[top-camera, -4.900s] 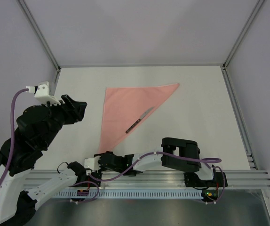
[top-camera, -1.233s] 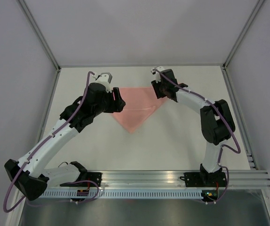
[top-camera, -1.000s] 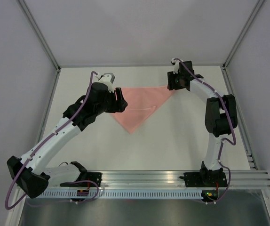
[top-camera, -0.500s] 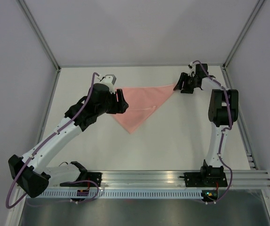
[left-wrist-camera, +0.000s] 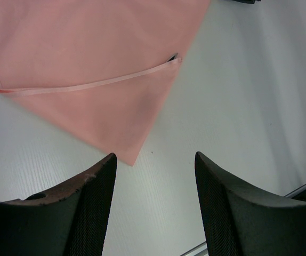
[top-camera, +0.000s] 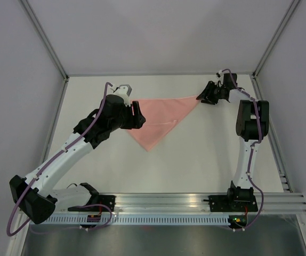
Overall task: Fold the napkin, place the utensils inside, and roll it up
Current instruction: Fold the napkin at the center of the board.
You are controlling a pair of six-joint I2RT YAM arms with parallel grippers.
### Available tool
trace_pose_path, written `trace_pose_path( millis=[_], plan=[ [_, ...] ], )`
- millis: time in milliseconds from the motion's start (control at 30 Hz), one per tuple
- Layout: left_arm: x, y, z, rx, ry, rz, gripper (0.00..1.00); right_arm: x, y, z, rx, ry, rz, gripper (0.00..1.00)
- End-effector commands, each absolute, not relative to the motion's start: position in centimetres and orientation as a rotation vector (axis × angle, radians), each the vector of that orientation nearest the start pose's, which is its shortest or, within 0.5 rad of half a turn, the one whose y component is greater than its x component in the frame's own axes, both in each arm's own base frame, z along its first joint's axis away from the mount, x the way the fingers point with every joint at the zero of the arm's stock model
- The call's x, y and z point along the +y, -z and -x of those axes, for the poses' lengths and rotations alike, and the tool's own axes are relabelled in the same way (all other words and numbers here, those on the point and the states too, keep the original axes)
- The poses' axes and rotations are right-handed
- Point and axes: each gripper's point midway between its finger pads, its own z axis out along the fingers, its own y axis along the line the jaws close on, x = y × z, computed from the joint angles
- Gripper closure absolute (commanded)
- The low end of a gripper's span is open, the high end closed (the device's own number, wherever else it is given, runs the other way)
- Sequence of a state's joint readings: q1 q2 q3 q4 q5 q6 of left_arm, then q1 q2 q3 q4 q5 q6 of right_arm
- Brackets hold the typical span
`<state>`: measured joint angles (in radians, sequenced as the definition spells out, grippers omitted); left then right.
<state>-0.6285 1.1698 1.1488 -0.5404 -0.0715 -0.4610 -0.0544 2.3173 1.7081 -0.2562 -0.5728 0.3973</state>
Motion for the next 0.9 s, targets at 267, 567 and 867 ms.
trace_pose_path(
  millis=[267,567,867],
  plan=[
    [-21.9,-25.6,-28.6,2.146,0.59,-0.15,0.35,8.7,-2.6,-55.5,2.364,-0.915,-0.34,0.8],
    [-21.7,-26.0,-28.4,2.137,0.593,-0.14,0.35,8.6,-7.8,-55.5,2.226,-0.858,-0.204,0.89],
    [-21.2,-28.3,-28.1,2.079,0.634,-0.073,0.36,13.5,-13.3,-52.2,2.134,-0.755,0.171,0.89]
  ],
)
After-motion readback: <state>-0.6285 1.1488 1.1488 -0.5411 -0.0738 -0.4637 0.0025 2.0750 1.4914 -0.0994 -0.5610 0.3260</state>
